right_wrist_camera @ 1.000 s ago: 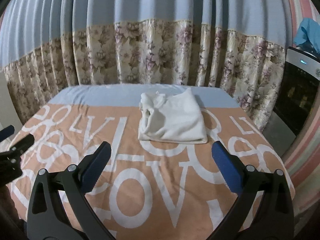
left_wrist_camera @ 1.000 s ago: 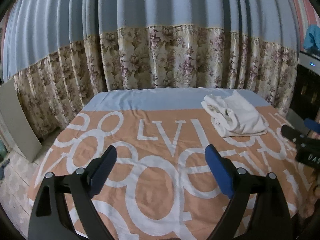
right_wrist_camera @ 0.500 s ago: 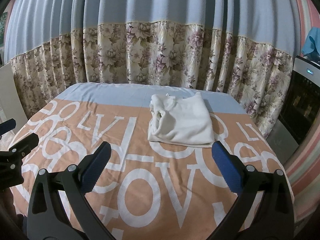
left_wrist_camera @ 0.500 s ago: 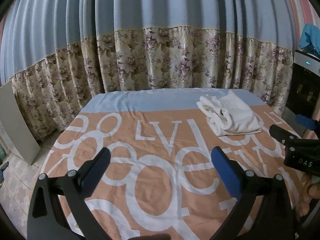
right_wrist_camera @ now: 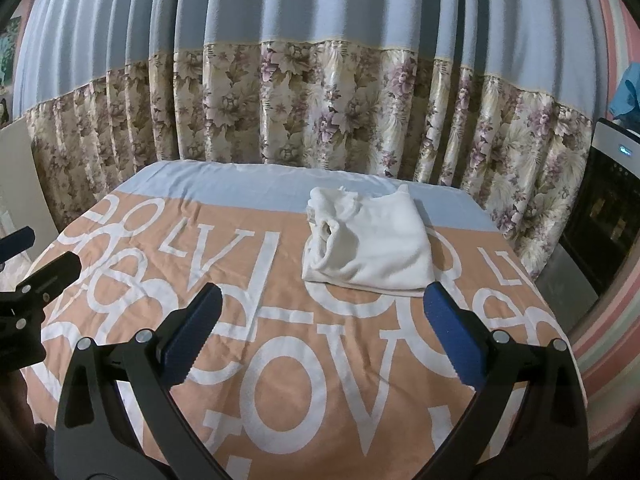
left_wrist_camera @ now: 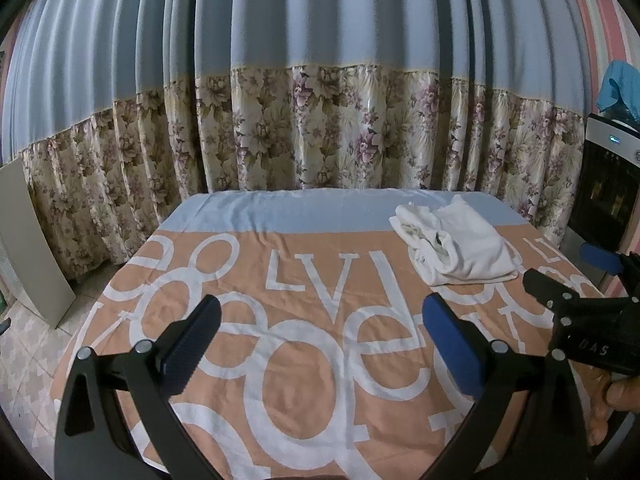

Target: Fold small clothes

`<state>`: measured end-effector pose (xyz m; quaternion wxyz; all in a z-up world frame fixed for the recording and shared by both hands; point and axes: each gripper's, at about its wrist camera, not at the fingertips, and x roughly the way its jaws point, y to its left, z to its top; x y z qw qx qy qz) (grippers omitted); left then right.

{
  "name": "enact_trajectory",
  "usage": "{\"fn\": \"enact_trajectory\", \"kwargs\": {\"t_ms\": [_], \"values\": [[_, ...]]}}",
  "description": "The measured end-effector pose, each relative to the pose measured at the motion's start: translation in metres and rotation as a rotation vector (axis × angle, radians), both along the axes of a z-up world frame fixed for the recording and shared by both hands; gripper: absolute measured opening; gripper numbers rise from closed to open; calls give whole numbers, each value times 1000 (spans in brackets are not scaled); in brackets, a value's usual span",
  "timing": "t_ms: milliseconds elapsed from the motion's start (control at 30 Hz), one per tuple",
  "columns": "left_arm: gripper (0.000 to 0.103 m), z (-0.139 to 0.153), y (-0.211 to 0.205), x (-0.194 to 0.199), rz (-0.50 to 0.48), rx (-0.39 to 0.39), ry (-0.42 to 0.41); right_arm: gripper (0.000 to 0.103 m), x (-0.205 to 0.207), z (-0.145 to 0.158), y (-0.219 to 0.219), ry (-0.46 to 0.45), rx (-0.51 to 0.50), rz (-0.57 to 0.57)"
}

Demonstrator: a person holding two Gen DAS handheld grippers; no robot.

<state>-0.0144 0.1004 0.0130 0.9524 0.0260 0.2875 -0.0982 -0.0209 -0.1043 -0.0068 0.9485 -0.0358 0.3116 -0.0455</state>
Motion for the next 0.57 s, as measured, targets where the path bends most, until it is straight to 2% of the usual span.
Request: {"fn": "enact_trajectory", "kwargs": {"t_ms": [200, 400, 567], "values": [[101, -1, -5, -3, -16, 43, -40, 100, 3, -4, 2, 24, 1, 6], [101, -2, -2, 4, -15, 6, 2, 100, 3, -7, 3, 28, -3, 17], [101, -2, -1, 2, -35, -13, -9, 100, 2, -4, 2, 22, -2, 3]]}}
